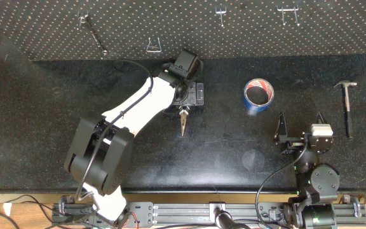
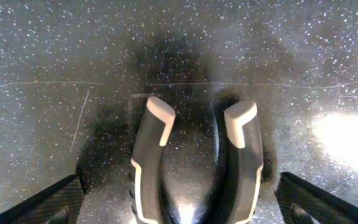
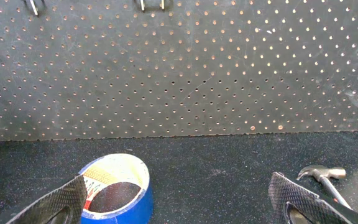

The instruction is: Place Tools Onto Pegboard

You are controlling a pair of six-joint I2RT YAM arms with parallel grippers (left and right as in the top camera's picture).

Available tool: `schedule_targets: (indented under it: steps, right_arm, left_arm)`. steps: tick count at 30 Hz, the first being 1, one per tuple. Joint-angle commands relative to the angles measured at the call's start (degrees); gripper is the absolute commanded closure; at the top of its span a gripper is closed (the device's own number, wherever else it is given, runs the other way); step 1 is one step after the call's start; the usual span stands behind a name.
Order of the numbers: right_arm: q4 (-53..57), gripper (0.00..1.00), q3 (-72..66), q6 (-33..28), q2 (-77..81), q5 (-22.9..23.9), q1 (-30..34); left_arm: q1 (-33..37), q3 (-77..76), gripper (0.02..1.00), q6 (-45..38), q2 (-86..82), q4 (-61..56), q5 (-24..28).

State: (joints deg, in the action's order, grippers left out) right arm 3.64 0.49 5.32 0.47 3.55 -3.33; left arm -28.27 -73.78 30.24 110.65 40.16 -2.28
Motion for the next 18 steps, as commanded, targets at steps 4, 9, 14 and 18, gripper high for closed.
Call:
schedule_targets:
  steps: [4, 9, 14, 18]
  right_arm:
    - [0.17, 0.042, -0.26, 0.44, -0.39, 0.50, 0.20]
    - [0.17, 0.042, -0.26, 0.44, -0.39, 0.50, 0.20]
    - [0.17, 0.042, -0.26, 0.46, -0.39, 0.50, 0.20]
    - [0.17, 0.042, -0.26, 0.44, -0.39, 0.50, 0.20]
  left_arm:
    - [0.11, -0.50, 0.023, 1.03, 2.36, 0.11, 1.46]
    - [0.02, -0.50, 0.023, 1.01, 2.36, 0.92, -1.53]
    - [0.02, -0.50, 0.023, 1.01, 2.36, 1.01, -1.79]
    - [-0.07, -0.50, 0.023, 1.03, 2.36, 0.90, -1.77]
